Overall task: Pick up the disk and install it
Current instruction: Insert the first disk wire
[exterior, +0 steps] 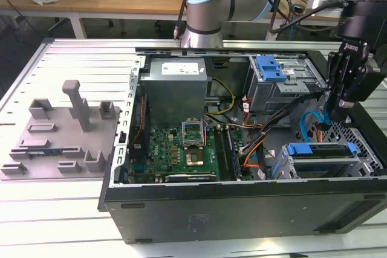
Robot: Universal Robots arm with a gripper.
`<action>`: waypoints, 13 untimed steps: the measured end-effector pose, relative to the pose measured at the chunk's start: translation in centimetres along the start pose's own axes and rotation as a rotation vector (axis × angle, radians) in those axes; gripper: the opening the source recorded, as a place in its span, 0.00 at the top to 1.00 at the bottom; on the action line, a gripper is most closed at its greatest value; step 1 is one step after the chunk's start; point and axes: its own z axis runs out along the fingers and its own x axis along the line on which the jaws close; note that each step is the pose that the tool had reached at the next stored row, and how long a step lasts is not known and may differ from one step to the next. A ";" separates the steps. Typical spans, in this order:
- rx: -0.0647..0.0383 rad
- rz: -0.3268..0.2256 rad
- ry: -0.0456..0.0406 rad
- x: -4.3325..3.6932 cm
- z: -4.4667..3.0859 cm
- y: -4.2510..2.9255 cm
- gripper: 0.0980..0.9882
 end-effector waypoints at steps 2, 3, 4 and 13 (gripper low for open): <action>0.002 0.006 0.0185 -0.44 -0.15 0.09 0.70; 0.002 0.008 0.0210 -0.47 -0.13 0.10 0.70; 0.002 0.011 0.0237 -0.49 -0.11 0.10 0.70; -0.001 0.025 0.0374 -0.79 0.07 -0.03 0.70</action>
